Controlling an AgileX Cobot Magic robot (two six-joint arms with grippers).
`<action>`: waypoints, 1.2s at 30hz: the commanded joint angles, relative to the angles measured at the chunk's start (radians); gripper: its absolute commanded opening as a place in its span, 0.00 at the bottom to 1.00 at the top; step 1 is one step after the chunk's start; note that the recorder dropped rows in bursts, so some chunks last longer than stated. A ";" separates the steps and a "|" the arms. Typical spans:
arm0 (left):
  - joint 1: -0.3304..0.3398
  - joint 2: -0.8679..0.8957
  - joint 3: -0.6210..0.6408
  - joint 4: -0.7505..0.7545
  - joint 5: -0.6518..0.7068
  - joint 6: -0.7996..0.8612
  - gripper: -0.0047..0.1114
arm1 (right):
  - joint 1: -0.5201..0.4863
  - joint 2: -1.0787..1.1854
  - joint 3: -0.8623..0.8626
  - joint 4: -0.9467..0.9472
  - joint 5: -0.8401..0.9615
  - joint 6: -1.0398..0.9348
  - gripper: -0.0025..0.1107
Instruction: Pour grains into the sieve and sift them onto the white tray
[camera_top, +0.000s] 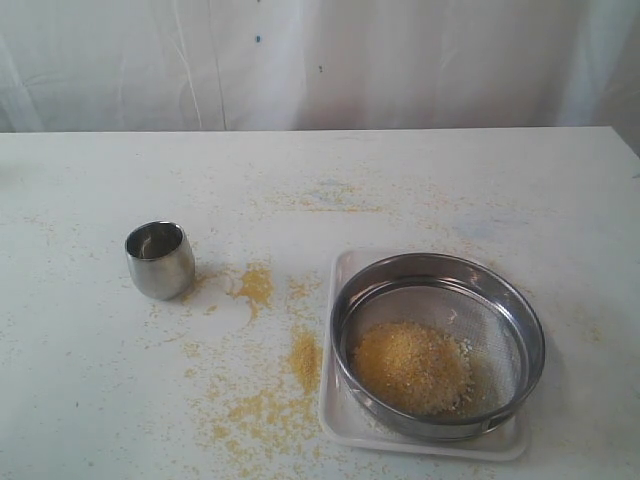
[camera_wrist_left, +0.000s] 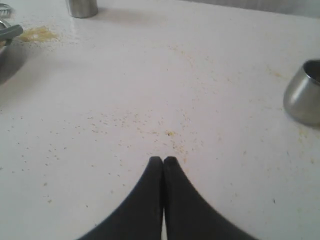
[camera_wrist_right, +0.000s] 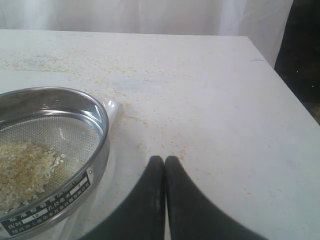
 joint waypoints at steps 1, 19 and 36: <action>-0.068 -0.004 0.008 -0.134 0.039 0.217 0.04 | 0.001 -0.003 0.001 -0.006 -0.006 0.001 0.02; -0.085 -0.004 0.099 -0.465 0.079 0.413 0.04 | 0.001 -0.003 0.001 -0.006 -0.006 0.001 0.02; -0.085 -0.004 0.122 -0.451 -0.123 0.413 0.04 | 0.001 -0.003 0.001 -0.008 -0.006 0.001 0.02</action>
